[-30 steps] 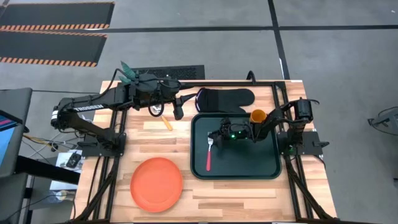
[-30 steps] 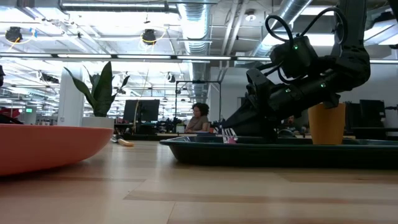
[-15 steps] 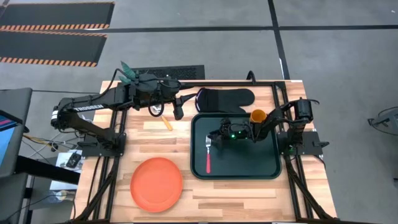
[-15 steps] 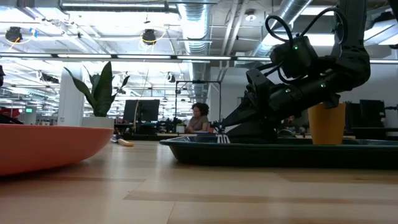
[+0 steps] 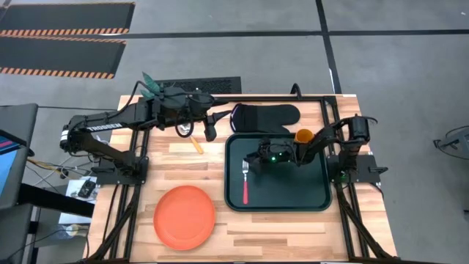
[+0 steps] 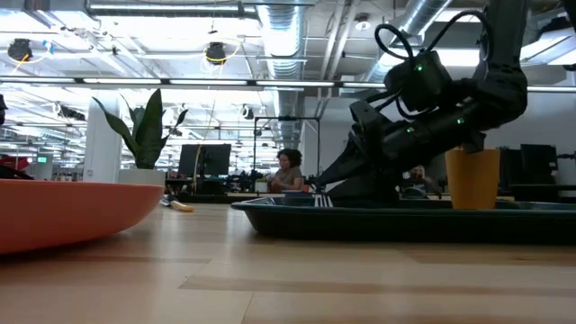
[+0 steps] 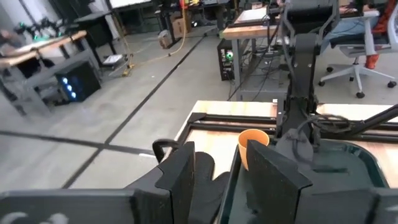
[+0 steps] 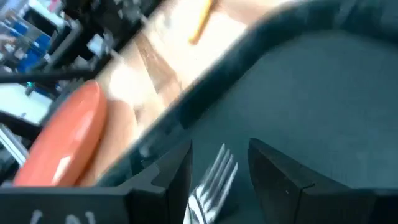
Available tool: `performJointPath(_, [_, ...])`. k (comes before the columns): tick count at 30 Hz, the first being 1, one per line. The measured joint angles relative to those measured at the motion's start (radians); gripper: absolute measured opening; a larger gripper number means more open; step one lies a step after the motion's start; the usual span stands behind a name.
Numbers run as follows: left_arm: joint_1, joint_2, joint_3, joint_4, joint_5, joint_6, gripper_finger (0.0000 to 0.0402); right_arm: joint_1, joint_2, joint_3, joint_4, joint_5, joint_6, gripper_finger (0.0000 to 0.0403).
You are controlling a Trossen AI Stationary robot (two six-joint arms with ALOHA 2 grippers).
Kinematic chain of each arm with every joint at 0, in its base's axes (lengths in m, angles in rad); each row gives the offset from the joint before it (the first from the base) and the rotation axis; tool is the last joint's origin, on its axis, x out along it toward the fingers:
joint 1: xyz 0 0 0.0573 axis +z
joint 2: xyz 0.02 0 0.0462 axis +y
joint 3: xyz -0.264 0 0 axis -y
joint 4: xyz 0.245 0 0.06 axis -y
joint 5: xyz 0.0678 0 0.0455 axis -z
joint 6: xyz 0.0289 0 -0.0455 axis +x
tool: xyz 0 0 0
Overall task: Pick and place plate/cup/fork/spoon on tray
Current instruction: Put the yellow spoon to the left of the pink fork on the green serving tray
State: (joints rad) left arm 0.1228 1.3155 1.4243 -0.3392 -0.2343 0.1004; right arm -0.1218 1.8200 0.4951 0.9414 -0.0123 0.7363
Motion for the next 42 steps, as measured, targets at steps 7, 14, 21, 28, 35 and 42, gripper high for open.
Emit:
performJointPath(7, [0.001,0.000,0.000,-0.095,-0.068,-0.091,0.0137,-0.062,-0.150,0.005,-0.057,0.006,-0.078,0.0176])
performJointPath(14, [0.032,0.000,-0.004,-0.290,-0.172,-0.349,0.0137,-0.098,-0.289,0.013,-0.098,-0.013,-0.087,0.0177])
performJointPath(21, [0.121,0.000,-0.137,-0.492,-0.200,-0.863,0.0150,-0.095,-0.413,0.072,-0.126,-0.018,-0.092,0.0173])
performJointPath(28, [0.183,0.000,-0.358,-0.507,-0.168,-1.266,0.0173,-0.095,-0.491,0.147,-0.236,-0.050,-0.117,0.0166])
performJointPath(35, [0.192,0.000,-0.556,-0.361,-0.154,-1.467,0.0175,-0.095,-0.520,0.190,-0.321,-0.064,-0.169,0.0166])
performJointPath(42, [0.193,0.004,-0.693,-0.248,-0.153,-1.600,0.0175,-0.094,-0.519,0.190,-0.342,-0.070,-0.169,0.0162])
